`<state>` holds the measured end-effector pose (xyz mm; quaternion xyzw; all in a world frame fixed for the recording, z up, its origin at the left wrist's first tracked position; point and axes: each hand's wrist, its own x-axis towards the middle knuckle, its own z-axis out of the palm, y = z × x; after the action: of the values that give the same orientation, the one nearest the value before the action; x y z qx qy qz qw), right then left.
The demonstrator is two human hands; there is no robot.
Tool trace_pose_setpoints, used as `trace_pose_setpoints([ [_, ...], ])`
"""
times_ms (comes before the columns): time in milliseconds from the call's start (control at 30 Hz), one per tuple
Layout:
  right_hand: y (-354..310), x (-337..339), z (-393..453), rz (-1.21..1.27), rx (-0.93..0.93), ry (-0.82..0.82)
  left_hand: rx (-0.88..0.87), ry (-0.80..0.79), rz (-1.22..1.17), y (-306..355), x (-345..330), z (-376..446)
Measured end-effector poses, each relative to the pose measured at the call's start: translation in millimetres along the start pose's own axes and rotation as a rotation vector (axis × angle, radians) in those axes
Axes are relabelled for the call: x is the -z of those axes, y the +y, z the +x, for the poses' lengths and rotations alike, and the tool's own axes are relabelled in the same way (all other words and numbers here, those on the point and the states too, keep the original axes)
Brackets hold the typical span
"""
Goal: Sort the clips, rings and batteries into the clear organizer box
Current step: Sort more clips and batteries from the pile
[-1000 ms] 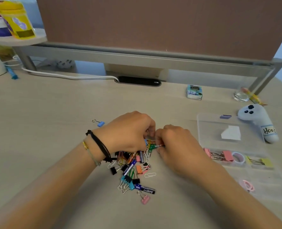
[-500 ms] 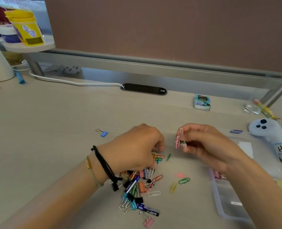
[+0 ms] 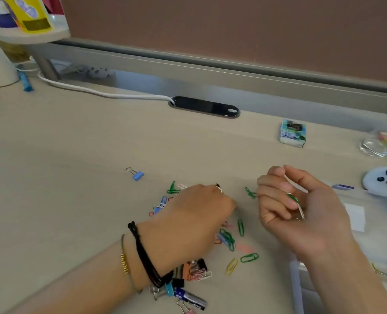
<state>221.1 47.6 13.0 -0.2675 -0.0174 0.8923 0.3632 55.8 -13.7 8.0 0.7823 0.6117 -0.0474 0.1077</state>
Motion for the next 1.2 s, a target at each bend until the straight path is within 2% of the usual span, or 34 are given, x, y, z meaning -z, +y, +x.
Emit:
trace_pose_setpoints([
  [167,7,-1,1,0.111,0.049,0.056,-0.008,0.054,0.020,-4,4,1],
  [267,14,-3,-1,0.046,0.034,0.043,-0.038,0.091,0.006,-6,2,2],
  [400,17,-1,0,-0.176,-0.022,-0.016,-0.040,0.089,-0.235,-14,3,3],
  [500,15,3,4,-0.212,-0.037,-0.016,0.011,0.013,-0.484,-24,7,7],
  [667,16,3,6,-0.275,-0.053,0.006,0.095,0.005,-0.802,-36,8,7],
  [867,13,-1,3,-0.441,-0.017,-0.005,0.120,-0.039,-0.780,-44,19,0],
  [1033,11,-2,1,-0.598,0.019,-0.001,0.124,0.034,-0.774,-54,24,0],
  [1200,10,0,-2,-0.906,0.160,0.030,0.132,-0.011,-0.991,-71,24,0],
])
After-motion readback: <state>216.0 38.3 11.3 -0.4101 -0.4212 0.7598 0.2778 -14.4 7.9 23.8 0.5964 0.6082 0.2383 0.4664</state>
